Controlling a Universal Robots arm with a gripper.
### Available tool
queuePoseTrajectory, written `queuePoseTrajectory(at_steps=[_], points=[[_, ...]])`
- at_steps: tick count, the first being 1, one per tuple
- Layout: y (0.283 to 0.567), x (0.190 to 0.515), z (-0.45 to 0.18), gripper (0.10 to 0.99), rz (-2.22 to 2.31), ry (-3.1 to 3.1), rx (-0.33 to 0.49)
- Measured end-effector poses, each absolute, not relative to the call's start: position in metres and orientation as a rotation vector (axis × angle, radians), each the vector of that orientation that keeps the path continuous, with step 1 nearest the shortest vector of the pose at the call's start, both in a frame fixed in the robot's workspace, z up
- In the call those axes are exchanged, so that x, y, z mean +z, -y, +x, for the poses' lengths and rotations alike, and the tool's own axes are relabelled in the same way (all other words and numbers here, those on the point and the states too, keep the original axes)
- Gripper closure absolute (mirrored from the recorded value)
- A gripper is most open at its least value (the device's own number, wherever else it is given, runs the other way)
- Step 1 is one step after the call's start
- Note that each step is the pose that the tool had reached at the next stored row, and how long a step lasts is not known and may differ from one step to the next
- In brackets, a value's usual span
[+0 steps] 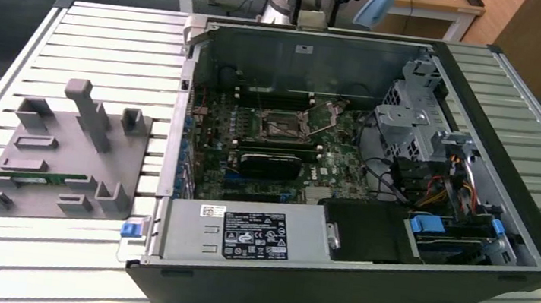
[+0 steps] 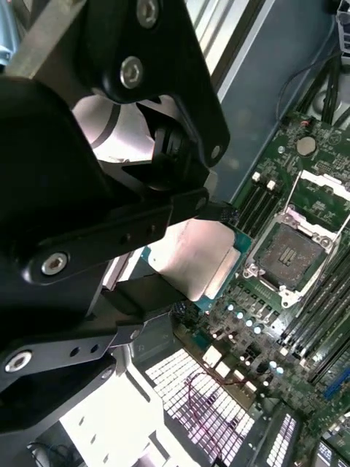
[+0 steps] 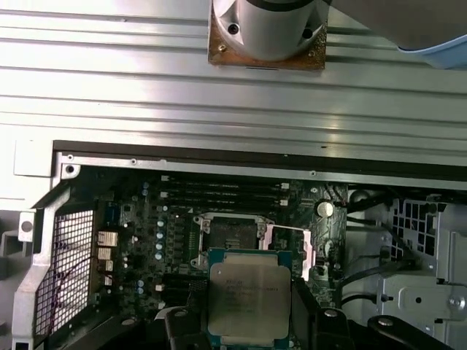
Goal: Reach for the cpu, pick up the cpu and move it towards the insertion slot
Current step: 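Pick up the cpu and move it towards the insertion slot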
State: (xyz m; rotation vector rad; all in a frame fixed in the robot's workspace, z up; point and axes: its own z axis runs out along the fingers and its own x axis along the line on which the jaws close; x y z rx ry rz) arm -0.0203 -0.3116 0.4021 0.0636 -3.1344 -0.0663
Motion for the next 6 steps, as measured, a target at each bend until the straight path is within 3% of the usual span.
queuePoseTrajectory(at_steps=[6], points=[[0.3115,0.4021,-0.0202,0.545,0.062,3.134,-0.066]])
